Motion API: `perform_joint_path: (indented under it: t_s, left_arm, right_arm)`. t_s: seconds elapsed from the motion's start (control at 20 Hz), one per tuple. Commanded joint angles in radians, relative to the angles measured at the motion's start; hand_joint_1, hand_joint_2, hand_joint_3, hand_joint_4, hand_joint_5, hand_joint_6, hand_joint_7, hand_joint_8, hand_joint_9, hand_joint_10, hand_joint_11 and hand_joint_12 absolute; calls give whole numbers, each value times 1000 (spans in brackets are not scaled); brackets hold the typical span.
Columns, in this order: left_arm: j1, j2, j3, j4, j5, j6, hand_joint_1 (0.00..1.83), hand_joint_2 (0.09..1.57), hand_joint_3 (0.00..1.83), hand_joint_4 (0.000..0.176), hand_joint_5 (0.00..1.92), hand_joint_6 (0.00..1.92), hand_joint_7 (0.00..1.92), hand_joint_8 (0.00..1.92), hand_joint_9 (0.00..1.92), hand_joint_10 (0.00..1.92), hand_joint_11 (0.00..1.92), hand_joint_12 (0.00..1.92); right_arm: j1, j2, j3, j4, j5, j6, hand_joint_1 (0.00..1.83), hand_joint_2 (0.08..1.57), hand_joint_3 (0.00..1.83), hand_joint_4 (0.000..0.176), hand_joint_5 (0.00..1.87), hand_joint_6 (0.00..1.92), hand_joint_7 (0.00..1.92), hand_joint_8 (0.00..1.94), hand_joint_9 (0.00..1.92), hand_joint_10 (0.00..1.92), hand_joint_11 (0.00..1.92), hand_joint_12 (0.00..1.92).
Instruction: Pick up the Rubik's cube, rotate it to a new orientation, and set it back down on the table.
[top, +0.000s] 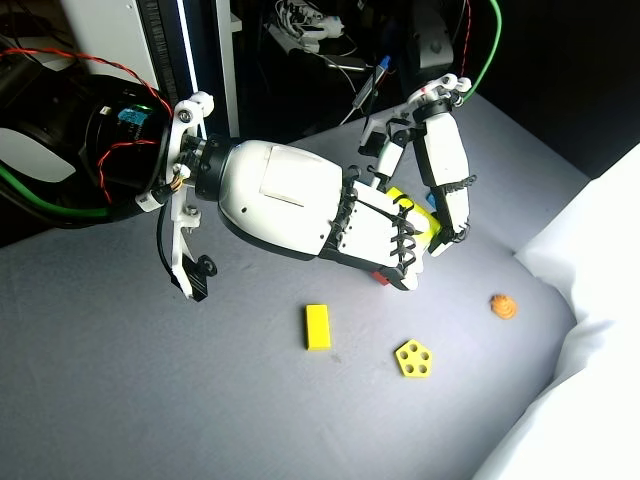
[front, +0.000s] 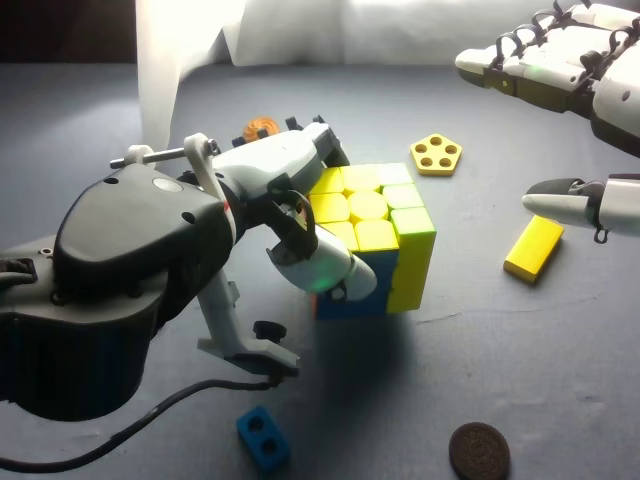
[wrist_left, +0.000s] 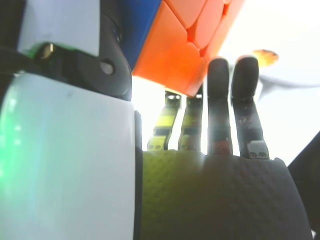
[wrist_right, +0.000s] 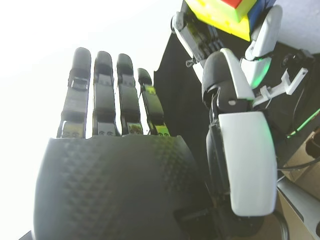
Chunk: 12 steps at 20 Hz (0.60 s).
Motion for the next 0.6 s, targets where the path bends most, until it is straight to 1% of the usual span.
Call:
perform_joint_path:
  t_s: [0.0,0.05,0.1,0.25,0.3,0.35,0.45,0.5,0.55]
  left_arm:
    - [2,11,4,96,-12,-36,1224,1120,11,1,64,1723,1,1772,106,1814,155,1835]
    - [15,12,6,124,-10,-66,1218,1099,0,0,64,1717,0,1768,92,1822,155,1847]
    - [25,13,7,141,-10,-84,1214,1100,0,0,68,1705,0,1757,84,1825,139,1856]
    - [47,15,7,167,-10,-114,1192,1113,5,0,48,1699,0,1745,77,1854,128,1899]
    - [55,15,7,177,-10,-126,1207,1096,0,0,22,1744,0,1775,65,1886,112,1919]
    - [67,15,6,191,-10,-145,1209,1083,0,0,39,1704,0,1758,82,1867,129,1915]
    - [82,15,5,202,-10,-167,1127,1063,0,0,49,1674,23,1733,110,1842,151,1901]
    - [89,15,5,211,-10,-180,1103,1079,0,0,63,1574,45,1637,105,1782,142,1858]
    - [96,15,5,217,-10,-193,1086,1091,3,0,85,1513,76,1570,126,1731,153,1822]
  right_arm:
    - [14,4,2,-2,126,0,566,1252,4,0,44,1,170,0,147,91,0,463]
    - [14,3,2,-2,126,0,577,1249,1,0,24,3,168,3,149,86,0,457]
    - [14,3,2,-2,126,0,588,1246,0,0,40,7,190,7,160,85,0,493]
    - [13,2,2,-2,126,0,610,1243,0,0,55,10,198,5,164,81,0,549]
    - [13,2,2,-2,126,0,579,1249,1,0,55,5,208,3,157,68,0,663]
    - [13,2,2,-2,126,1,585,1247,0,0,66,8,212,3,164,67,0,733]
    - [13,1,2,-2,126,1,590,1253,2,0,46,2,191,2,143,51,0,611]
    - [13,1,2,-2,126,1,566,1263,5,0,37,1,173,0,128,40,0,548]
    - [13,1,2,-2,126,2,590,1256,1,0,42,3,178,3,129,40,0,533]
